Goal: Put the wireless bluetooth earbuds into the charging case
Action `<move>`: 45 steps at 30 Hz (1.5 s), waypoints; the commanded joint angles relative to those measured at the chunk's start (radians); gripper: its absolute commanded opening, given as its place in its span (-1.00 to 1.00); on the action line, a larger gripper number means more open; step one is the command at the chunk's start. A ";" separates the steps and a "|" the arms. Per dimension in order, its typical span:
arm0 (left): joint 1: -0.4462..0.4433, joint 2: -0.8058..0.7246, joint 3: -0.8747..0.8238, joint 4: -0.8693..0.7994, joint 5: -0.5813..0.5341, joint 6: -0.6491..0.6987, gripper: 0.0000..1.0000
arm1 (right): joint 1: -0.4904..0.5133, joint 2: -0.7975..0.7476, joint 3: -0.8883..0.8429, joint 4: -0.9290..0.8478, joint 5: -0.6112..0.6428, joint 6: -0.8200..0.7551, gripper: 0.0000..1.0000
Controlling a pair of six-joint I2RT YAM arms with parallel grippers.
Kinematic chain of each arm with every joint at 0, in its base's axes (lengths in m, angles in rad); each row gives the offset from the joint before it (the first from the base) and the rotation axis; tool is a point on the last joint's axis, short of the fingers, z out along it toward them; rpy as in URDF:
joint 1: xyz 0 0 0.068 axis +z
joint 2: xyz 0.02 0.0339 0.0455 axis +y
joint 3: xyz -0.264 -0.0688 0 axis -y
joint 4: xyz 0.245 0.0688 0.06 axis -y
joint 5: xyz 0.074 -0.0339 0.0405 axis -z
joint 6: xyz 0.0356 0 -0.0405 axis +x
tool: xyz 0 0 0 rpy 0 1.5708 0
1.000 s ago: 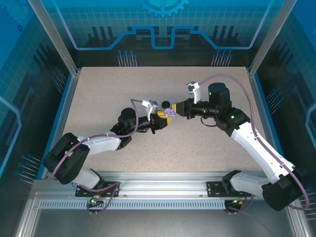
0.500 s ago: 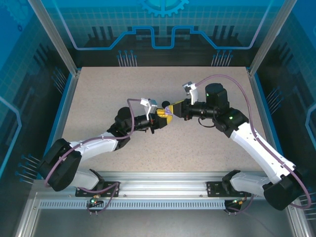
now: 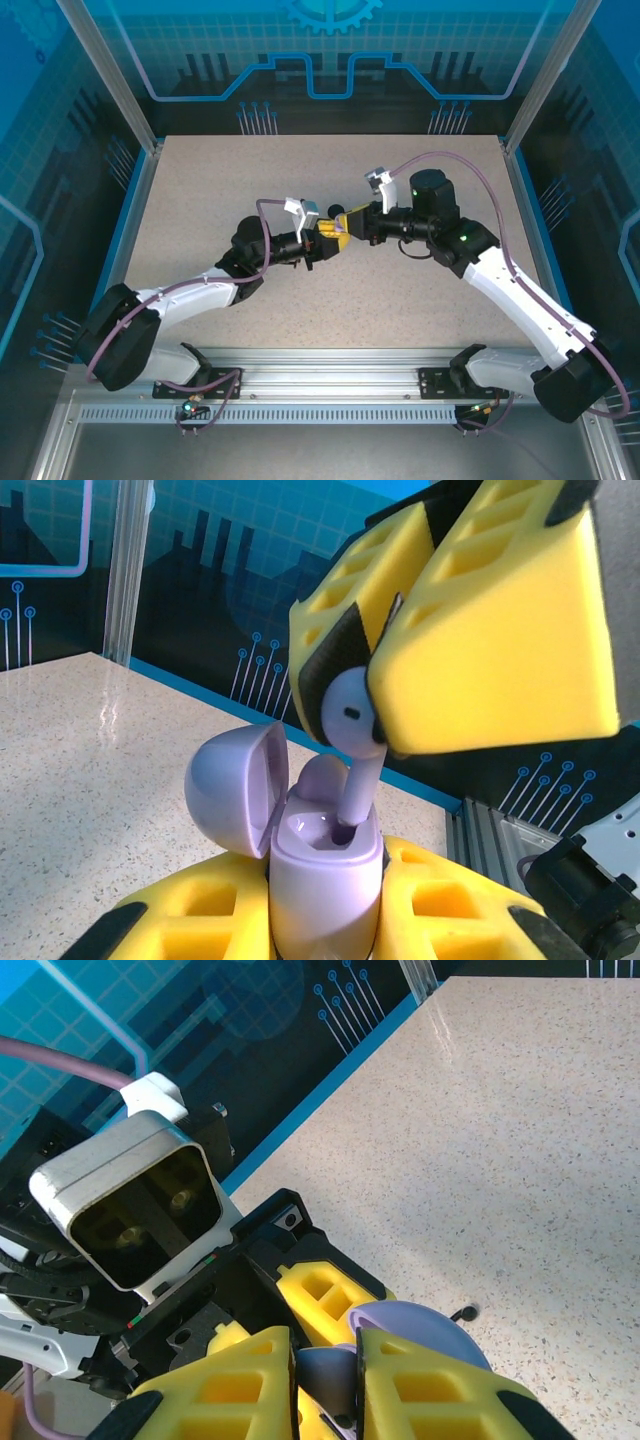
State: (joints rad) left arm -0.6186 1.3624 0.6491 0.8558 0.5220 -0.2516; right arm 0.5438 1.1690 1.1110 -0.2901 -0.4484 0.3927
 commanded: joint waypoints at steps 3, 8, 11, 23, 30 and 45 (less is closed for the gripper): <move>-0.007 -0.036 0.029 0.000 0.023 0.028 -0.82 | 0.020 0.006 0.044 -0.011 0.020 -0.024 -0.62; -0.007 -0.041 0.027 -0.003 0.015 0.028 -0.82 | 0.026 0.012 0.051 -0.029 0.024 -0.034 -0.61; -0.007 -0.043 0.027 -0.005 0.012 0.030 -0.82 | 0.031 0.016 0.061 -0.052 0.025 -0.046 -0.62; -0.012 -0.055 0.034 -0.035 0.020 0.053 -0.81 | 0.049 0.047 0.103 -0.137 0.036 -0.086 -0.61; -0.013 -0.067 0.041 -0.060 0.017 0.066 -0.81 | 0.060 0.060 0.120 -0.179 0.065 -0.103 -0.61; -0.013 -0.071 0.043 -0.058 0.010 0.063 -0.81 | 0.068 0.055 0.136 -0.207 0.108 -0.116 -0.37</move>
State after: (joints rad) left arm -0.6239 1.3209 0.6559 0.7647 0.5213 -0.2073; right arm 0.6014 1.2301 1.2194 -0.4644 -0.3664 0.2920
